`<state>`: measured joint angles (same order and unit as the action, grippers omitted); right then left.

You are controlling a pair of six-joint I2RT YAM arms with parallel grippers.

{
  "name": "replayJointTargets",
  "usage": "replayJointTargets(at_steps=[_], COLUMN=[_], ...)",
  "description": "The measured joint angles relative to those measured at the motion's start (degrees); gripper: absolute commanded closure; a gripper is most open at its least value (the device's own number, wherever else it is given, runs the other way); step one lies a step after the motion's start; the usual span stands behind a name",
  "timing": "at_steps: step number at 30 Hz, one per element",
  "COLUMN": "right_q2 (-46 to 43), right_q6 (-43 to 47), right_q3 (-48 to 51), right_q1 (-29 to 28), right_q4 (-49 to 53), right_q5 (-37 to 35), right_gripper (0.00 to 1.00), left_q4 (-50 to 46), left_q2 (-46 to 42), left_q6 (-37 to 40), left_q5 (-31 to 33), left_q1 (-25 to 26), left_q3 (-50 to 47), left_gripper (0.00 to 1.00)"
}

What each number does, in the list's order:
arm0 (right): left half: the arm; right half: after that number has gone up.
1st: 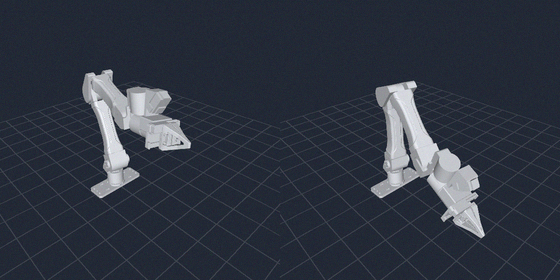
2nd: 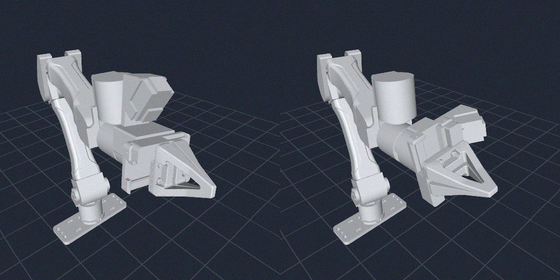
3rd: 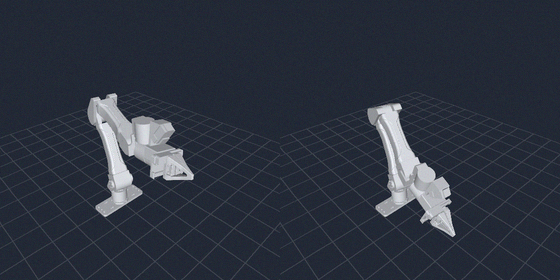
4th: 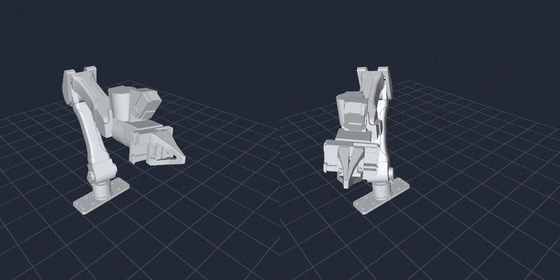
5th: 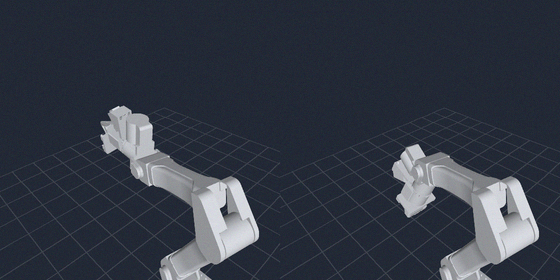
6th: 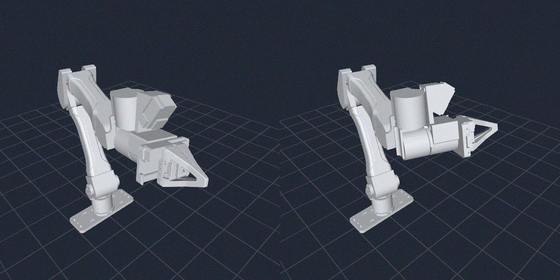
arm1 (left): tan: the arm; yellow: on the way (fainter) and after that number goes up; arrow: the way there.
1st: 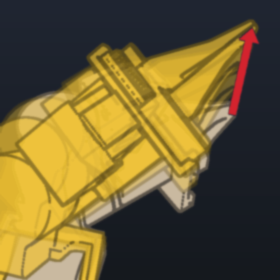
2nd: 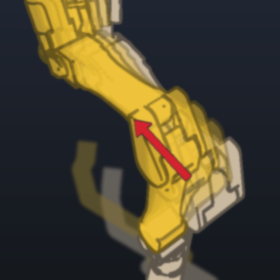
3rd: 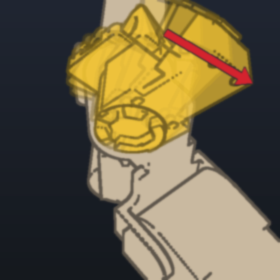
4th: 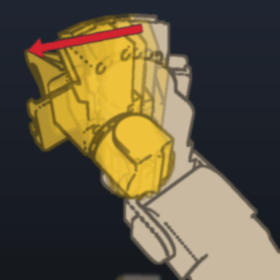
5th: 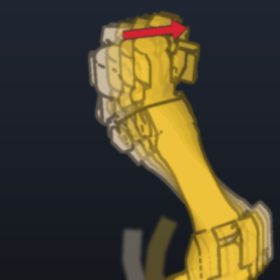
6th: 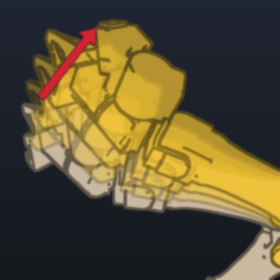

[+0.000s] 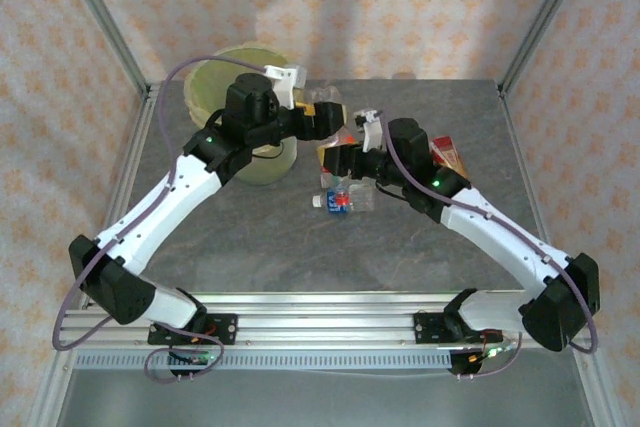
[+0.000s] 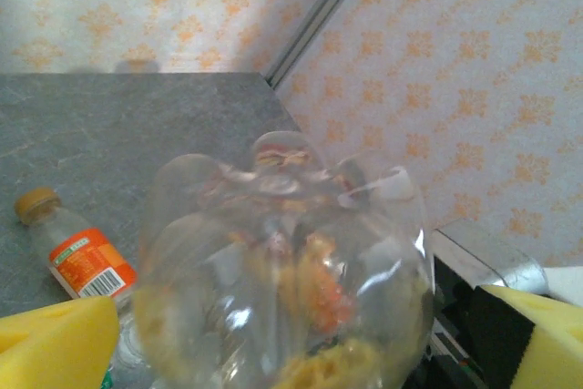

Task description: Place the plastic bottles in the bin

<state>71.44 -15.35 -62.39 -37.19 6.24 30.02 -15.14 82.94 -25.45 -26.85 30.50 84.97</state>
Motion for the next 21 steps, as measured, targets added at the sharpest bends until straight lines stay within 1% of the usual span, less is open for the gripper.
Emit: replayJointTargets(at_steps=[3, 5, 6, 11, 13, 16, 17, 18, 20, 21], right_q2=[0.50, 0.68, 0.79, 1.22, 1.29, 1.33, 1.38, 1.38, 1.38, 1.38], right_q6=[-0.04, -0.22, -0.26, -0.63, -0.76, -1.16, -1.27, -1.38, -1.73, -1.86], right_q3=[-0.37, -0.42, -0.46, -0.52, -0.52, -0.57, -0.63, -0.63, -0.79, -0.96], right_q1=[-0.31, -0.37, -0.39, -0.44, -0.44, -0.44, -0.44, -0.44, -0.42, -0.42], right_q4=[-1.27, -2.08, -2.47, -3.91, -4.24, -4.61, -4.61, -4.61, -4.50, -4.35], right_q5=[0.85, 1.36, 1.62, 3.08, 3.21, 3.17, 3.19, 3.17, 3.10, 2.99], right_gripper=[0.50, 0.50, 0.50, 0.49, 0.49, 0.47, 0.45, 0.41, 0.29, 0.21], left_q4=[0.02, 0.02, 0.04, 0.72, 1.11, 1.49, 1.60, 1.66, 1.70, 1.73], left_q2=[0.74, 0.94, 0.96, 0.96, 0.96, 0.96, 0.96, 0.96, 0.94, 0.90], left_q6=[-0.02, -0.15, -0.31, -0.96, -1.29, -0.90, -0.85, -0.74, -0.63, -0.61], left_q5=[0.00, 0.04, 0.09, 0.15, 0.26, 0.66, 0.76, 0.83, 0.98, 1.29], left_q1=[0.28, 0.26, 0.26, 0.26, 0.26, 0.26, 0.28, 0.28, 0.28, 0.39], left_q3=[0.20, 0.20, 0.20, 0.17, 0.15, 0.02, -0.02, -0.04, -0.04, -0.04], left_gripper=[0.00, 0.04, 0.07, 0.33, 0.45, 0.55, 0.59, 0.61, 0.65, 0.67])
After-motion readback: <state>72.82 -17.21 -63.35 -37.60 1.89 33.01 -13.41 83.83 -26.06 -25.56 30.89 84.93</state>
